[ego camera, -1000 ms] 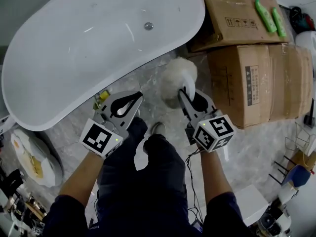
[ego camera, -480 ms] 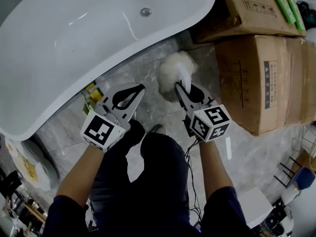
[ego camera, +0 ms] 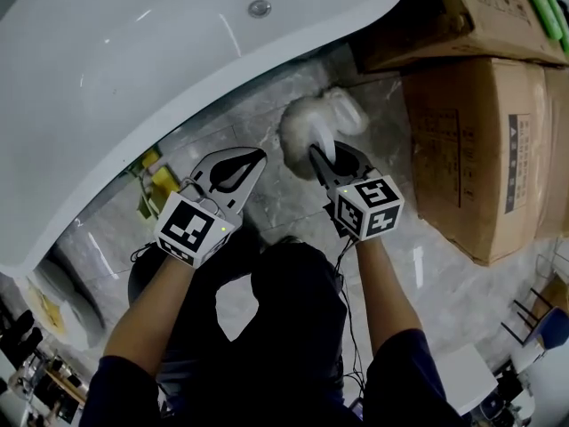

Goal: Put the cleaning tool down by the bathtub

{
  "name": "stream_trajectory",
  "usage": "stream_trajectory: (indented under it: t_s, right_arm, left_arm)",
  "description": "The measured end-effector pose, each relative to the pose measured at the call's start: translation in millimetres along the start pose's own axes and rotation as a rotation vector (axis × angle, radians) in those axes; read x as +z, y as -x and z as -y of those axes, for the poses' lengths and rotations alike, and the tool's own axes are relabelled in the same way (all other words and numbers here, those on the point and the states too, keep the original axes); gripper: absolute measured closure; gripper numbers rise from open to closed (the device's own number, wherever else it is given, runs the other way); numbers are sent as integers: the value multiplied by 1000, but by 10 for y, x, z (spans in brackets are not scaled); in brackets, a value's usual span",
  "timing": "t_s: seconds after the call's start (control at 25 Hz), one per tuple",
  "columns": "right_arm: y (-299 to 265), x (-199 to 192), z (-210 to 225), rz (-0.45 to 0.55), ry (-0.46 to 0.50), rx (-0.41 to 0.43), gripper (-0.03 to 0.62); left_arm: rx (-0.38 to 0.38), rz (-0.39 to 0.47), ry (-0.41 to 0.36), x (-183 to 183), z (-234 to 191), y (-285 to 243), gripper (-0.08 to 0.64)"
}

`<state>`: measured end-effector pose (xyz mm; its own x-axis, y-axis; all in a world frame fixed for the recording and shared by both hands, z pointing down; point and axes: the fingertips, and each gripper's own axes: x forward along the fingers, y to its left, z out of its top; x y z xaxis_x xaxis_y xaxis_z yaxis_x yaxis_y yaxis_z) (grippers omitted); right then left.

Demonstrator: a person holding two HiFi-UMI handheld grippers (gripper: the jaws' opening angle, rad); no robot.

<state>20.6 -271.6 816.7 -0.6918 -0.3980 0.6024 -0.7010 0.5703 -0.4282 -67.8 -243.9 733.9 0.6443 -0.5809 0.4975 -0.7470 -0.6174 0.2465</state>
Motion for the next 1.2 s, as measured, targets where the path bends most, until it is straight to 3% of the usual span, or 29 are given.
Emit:
stream_trajectory:
  t_s: [0.68,1.2]
  right_arm:
    - [-842,-1034,714,-59,-10,-4,506]
    - [-1345,-1585,905,-152,27,-3,506]
  left_arm:
    - [-16,-95,-23,-1183,-217,-878,525]
    - [-23,-145,-32,-1733,-315,-1168,525]
